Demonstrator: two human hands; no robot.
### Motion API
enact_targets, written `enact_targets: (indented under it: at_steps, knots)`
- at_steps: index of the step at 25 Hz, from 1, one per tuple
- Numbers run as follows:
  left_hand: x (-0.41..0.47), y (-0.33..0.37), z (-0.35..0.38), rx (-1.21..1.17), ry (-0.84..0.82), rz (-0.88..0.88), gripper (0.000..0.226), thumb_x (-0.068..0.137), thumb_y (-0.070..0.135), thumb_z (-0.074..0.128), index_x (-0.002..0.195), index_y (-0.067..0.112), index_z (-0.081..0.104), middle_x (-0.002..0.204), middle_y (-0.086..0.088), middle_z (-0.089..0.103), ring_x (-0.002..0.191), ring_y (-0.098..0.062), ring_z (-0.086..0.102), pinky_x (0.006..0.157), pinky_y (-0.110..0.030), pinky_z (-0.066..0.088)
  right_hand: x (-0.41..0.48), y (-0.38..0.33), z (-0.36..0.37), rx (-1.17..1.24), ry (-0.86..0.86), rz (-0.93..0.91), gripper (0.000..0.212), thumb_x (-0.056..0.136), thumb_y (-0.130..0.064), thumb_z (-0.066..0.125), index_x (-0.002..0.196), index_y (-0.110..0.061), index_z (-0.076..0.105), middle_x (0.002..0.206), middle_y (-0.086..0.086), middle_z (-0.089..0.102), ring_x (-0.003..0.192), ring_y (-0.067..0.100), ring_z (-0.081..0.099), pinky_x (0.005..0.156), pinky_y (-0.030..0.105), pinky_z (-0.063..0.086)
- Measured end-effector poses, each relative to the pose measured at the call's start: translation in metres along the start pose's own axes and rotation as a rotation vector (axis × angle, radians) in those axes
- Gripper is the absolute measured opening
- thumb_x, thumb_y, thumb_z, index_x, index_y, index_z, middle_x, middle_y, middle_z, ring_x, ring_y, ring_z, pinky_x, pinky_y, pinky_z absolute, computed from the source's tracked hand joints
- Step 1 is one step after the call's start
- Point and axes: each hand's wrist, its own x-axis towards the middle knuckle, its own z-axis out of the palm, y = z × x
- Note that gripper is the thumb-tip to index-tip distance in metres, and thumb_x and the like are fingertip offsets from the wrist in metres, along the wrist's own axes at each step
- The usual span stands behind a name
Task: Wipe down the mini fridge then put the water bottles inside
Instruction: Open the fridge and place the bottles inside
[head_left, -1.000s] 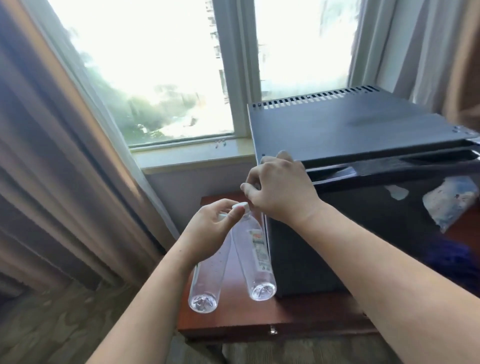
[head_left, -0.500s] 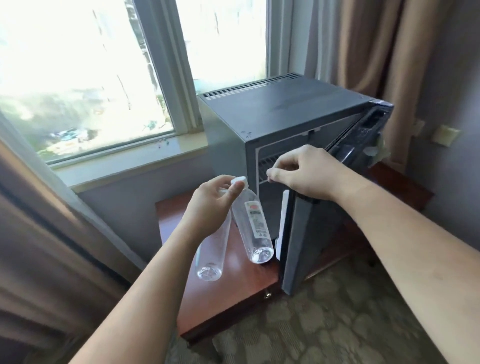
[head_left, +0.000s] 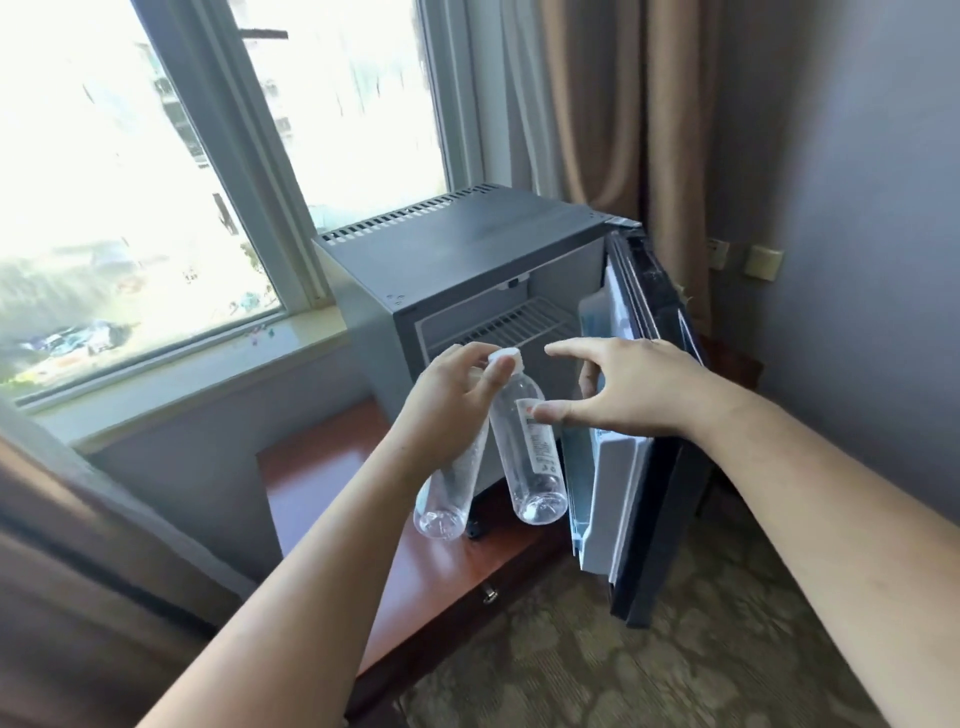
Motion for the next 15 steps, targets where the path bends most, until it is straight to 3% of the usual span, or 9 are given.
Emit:
enact_targets:
  at_steps: [3,6,10,15]
  knots:
    - [0.003,0.025,0.013,0.011,-0.025,0.045,0.038,0.105,0.051,0.049,0.125,0.024,0.068,0.117,0.005,0.064,0.110,-0.011,0.061,0.099,-0.031,0.046,-0.011,0.011,-0.002,-0.080,0.027,0.017,0.105,0.058,-0.101,0.041,0.148,-0.046,0.043,0.122,-0.012,0.064,0.120,0.017,0.061,0.102,0.038,0.036]
    - [0.009,0.041,0.030,0.011,-0.037,0.057,0.039,0.105,0.050,0.048,0.128,0.024,0.065,0.118,0.005,0.062,0.111,-0.012,0.059,0.098,-0.032,0.045,-0.017,0.009,0.013,-0.126,0.117,0.026,0.092,0.071,-0.088,0.053,0.144,-0.032,0.048,0.129,0.001,0.054,0.127,0.023,0.054,0.107,0.047,0.033]
    - [0.008,0.047,0.052,-0.051,-0.010,0.060,0.033,0.106,0.044,0.051,0.126,0.024,0.066,0.118,0.004,0.063,0.113,-0.013,0.059,0.099,-0.030,0.044,-0.023,0.009,0.027,-0.134,0.293,0.064,0.059,0.088,-0.060,0.065,0.128,-0.018,0.054,0.121,0.007,0.062,0.117,0.028,0.062,0.100,0.043,0.040]
    - [0.023,0.026,0.066,-0.085,-0.018,0.044,0.027,0.105,0.036,0.052,0.127,0.025,0.064,0.121,0.004,0.062,0.122,-0.015,0.054,0.104,-0.032,0.041,0.012,0.000,0.049,-0.042,0.237,0.229,0.045,0.092,-0.027,0.067,0.129,-0.010,0.048,0.126,0.011,0.060,0.115,0.032,0.065,0.081,0.039,0.042]
